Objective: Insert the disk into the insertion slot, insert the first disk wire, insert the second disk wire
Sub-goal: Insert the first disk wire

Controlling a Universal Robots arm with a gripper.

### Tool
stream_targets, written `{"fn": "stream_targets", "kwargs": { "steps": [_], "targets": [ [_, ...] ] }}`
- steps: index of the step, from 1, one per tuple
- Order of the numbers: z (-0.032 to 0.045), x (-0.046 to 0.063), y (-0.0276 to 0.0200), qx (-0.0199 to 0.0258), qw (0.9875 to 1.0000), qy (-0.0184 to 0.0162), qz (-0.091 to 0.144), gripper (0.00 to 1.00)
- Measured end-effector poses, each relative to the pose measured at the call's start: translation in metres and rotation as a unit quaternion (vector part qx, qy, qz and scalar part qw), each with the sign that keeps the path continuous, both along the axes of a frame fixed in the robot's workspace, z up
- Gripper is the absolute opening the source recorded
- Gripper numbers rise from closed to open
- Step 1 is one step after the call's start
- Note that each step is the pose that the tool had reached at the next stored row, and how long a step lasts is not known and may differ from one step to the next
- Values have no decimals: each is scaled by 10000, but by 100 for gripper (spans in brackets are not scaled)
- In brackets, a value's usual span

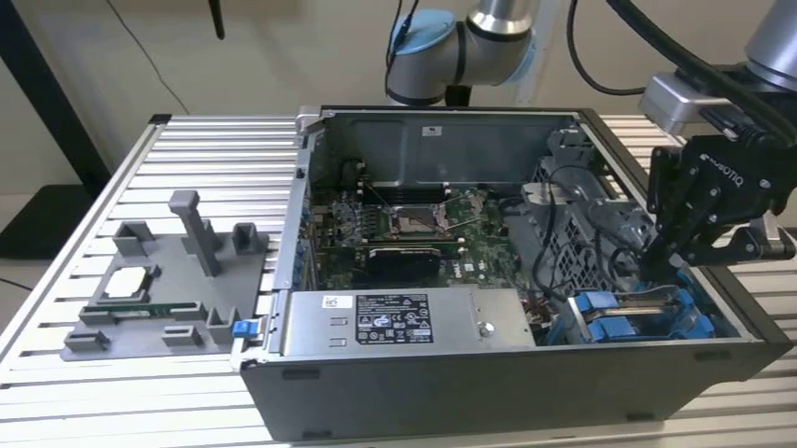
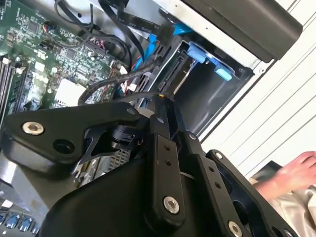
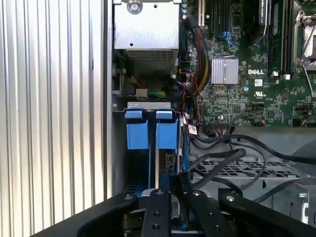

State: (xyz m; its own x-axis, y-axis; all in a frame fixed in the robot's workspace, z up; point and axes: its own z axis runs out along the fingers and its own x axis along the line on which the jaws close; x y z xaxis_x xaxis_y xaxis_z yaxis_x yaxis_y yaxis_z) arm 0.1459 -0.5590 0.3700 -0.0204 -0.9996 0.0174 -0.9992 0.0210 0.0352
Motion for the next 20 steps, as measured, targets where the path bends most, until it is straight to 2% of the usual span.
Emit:
{"fn": "stream_targets", "kwargs": {
  "steps": [7,16,20],
  "targets": [
    [-52,77,-4,0,10000,0,0,0],
    [-77,116,-8,-1,10000,0,1,0],
    [-141,144,-9,2,10000,2,2,0]
  ]
}}
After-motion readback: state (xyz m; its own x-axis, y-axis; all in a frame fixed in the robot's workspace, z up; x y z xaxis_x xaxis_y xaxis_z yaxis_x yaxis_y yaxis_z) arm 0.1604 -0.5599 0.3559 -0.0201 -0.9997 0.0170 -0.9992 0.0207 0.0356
